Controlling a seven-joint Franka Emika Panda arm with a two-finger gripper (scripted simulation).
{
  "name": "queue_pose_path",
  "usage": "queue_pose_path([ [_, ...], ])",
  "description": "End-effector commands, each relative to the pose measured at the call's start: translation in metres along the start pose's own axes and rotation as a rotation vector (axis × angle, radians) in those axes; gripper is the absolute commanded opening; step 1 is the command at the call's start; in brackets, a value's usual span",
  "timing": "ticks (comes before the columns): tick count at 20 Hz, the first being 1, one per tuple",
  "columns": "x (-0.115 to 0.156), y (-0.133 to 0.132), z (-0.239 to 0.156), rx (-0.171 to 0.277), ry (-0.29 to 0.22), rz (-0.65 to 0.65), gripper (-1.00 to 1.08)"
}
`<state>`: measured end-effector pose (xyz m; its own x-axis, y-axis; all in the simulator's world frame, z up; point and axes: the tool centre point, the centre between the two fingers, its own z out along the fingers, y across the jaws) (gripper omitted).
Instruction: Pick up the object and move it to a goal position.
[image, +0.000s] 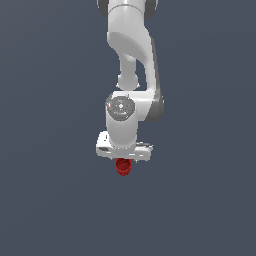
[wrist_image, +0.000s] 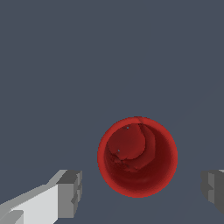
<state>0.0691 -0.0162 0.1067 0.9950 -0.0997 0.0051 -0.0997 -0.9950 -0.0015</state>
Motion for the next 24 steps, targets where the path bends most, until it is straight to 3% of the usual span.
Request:
queue_pose_path([
  [1,0.003,0.002,0.006,-0.001,-0.003,0.008,1.00],
  [9,0.004,0.003,0.012,-0.002,-0.005,0.011,1.00],
  [18,0.003,0.004,0.054,-0.002,-0.005,0.011,1.00],
  [24,0.004,0.004,0.059,-0.002,-0.005,0.012,1.00],
])
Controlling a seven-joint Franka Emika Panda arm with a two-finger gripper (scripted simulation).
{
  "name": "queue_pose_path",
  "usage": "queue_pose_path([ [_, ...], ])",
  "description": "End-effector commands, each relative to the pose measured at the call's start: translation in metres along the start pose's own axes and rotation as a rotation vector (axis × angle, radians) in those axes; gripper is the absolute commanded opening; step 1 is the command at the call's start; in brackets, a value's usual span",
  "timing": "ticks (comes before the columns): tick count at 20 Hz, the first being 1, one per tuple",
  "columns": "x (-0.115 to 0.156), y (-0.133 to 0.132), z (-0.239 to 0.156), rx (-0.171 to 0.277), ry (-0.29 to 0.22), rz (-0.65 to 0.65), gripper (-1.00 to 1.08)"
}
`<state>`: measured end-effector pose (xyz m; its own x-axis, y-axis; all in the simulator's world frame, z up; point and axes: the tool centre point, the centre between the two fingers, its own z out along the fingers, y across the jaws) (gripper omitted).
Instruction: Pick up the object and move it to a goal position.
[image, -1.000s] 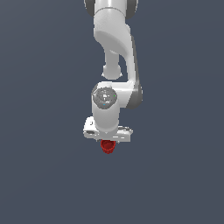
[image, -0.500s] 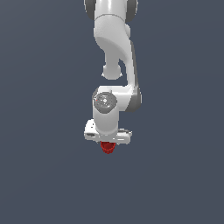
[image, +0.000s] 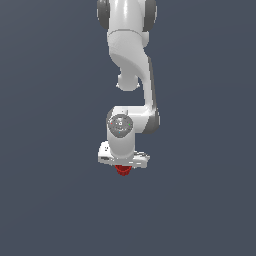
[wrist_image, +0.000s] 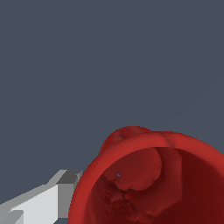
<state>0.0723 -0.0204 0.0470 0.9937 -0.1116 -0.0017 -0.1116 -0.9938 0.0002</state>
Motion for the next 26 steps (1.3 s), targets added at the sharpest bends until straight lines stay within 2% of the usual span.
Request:
queue_pose_path([
  [1,0.001,0.000,0.000,0.000,0.002,0.000,-1.00],
  [12,0.000,-0.001,0.000,0.000,0.001,-0.001,-1.00],
  [16,-0.003,-0.008,0.000,0.000,0.001,-0.001,-1.00],
  [21,-0.016,-0.034,-0.001,0.000,0.001,-0.001,-1.00],
  [26,-0.038,-0.078,-0.003,0.000,0.001,-0.001,-1.00],
])
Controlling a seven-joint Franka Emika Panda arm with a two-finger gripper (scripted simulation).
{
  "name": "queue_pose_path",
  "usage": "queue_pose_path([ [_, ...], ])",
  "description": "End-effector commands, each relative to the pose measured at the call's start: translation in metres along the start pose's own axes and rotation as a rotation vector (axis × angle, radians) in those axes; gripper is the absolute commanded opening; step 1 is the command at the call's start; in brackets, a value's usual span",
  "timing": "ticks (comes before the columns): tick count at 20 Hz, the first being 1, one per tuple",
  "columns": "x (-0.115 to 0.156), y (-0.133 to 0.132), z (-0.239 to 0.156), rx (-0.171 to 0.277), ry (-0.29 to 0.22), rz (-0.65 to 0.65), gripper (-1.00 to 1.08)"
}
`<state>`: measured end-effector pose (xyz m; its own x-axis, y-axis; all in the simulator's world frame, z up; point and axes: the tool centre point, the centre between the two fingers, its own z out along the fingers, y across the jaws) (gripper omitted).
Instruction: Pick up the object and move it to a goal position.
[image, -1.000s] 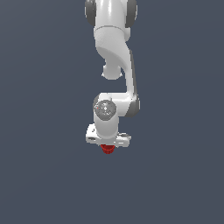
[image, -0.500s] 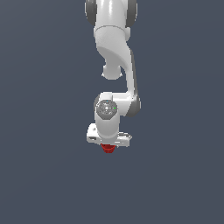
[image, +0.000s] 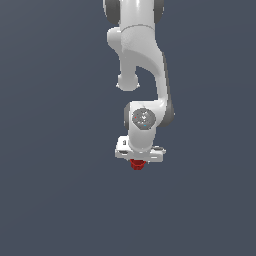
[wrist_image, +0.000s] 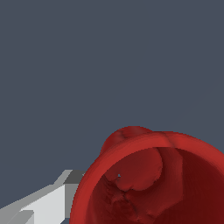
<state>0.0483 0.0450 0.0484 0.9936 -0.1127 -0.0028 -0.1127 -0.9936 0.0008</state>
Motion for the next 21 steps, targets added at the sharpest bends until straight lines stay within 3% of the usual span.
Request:
queue_pose_path([
  [1,-0.012,-0.026,-0.002,0.001,0.002,-0.002,-1.00],
  [11,-0.052,-0.112,-0.006,0.001,0.003,-0.002,-1.00],
  [16,-0.059,-0.131,-0.006,0.001,0.003,-0.002,-1.00],
  [21,-0.059,-0.132,-0.006,0.001,0.003,-0.002,-1.00],
])
